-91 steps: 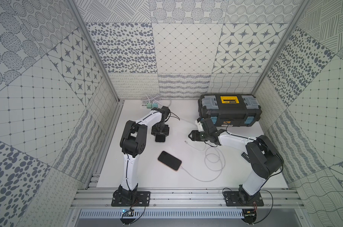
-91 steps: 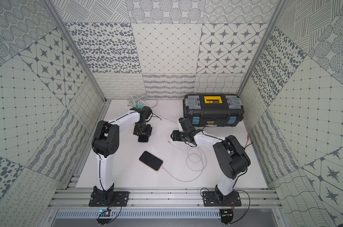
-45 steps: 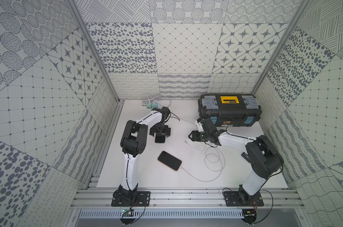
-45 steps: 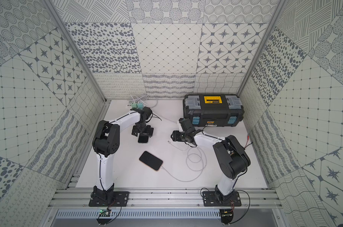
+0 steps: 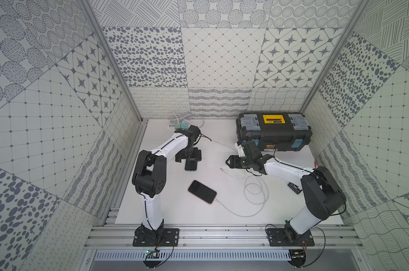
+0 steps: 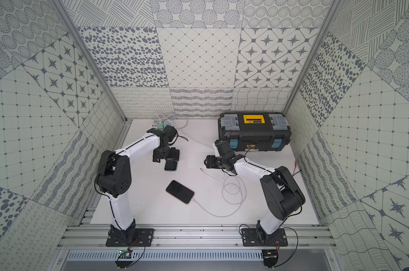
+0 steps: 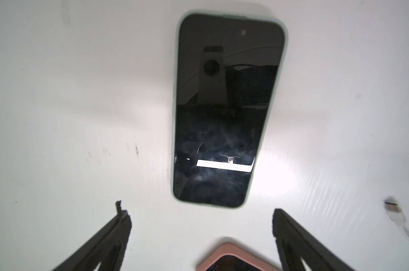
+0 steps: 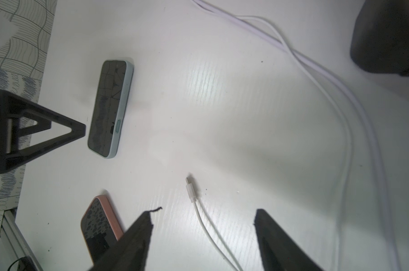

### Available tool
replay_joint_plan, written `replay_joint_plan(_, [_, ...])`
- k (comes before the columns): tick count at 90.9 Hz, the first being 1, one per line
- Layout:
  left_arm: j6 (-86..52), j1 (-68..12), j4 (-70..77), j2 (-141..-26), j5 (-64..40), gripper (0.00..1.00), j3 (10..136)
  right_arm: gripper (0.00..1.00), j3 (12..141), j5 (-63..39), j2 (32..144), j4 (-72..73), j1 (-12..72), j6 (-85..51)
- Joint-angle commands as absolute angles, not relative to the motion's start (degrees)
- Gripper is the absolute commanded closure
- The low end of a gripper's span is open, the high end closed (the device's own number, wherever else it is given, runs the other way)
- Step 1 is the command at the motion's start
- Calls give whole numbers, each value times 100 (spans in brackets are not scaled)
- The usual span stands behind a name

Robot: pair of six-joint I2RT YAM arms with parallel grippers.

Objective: Unplug the charging cable from the phone
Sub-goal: Pick up the phone at the center of the board.

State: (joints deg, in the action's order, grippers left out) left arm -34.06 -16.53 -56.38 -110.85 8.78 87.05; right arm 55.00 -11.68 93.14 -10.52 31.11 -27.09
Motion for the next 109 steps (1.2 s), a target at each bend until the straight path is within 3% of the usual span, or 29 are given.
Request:
replay_joint_plan(1, [-4910,-1809,-5610,-10184,930,3,7839,3,5436,-1005,9010,-1164,3125,-2570])
replay_joint_plan(35, [-6930,-2695,-5084,-8733,486,1,5945,3,5363,-941,8805,-1304,3116,-2569])
replay_joint_plan(71, [-8501,-3277,-3343,-8539,298,1,4686,3,5273,-1136,8481,-1426,3111,-2506])
replay_joint_plan(109, [-8251,-3445,-2804,-9364,371,1,5177,3,5252,-1186,8244,-1534,3020,-2360])
